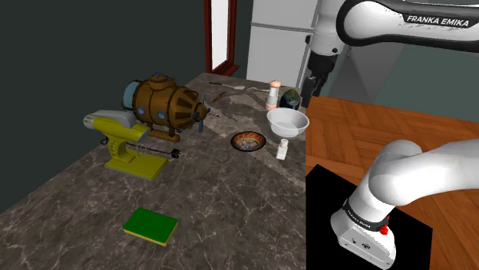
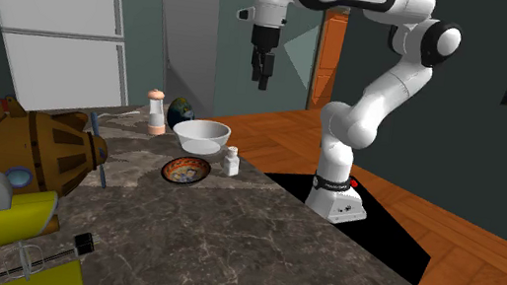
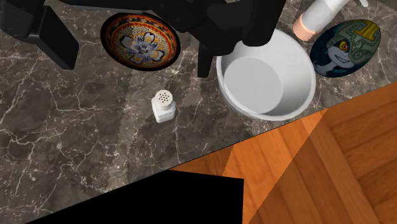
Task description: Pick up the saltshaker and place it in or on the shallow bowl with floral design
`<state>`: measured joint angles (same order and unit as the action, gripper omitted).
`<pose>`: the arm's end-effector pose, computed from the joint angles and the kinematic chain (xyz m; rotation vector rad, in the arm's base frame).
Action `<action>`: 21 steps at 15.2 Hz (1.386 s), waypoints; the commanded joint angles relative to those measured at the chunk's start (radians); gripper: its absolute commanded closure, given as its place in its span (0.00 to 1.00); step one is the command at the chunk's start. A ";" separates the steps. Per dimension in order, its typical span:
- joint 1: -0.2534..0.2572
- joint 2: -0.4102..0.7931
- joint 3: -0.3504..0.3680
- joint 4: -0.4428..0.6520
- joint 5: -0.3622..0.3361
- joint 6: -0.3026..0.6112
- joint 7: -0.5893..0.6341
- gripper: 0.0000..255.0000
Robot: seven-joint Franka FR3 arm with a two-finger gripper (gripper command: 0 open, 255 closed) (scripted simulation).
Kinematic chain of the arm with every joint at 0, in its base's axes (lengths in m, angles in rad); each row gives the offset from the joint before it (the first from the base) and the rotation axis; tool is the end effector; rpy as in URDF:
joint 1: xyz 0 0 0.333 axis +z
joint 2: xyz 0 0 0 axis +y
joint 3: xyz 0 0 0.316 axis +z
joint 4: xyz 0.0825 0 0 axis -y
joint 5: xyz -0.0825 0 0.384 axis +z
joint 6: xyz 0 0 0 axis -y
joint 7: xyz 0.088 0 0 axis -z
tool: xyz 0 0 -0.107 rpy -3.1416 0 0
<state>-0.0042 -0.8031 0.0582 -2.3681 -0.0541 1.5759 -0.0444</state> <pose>0.3024 0.0160 0.5904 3.0431 0.1231 0.0147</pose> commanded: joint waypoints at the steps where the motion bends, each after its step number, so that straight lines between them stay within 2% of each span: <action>1: 0.000 0.000 0.000 0.000 0.000 0.000 0.000 0.00; 10: -0.017 0.273 0.012 -0.067 -0.005 0.201 0.038 0.00; 19: -0.035 0.608 0.019 -0.051 -0.025 0.380 0.082 0.00; 21: -0.035 0.620 0.019 -0.060 -0.026 0.398 0.084 0.00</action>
<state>-0.0364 -0.1970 0.0797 -2.4232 -0.0770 1.9586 0.0410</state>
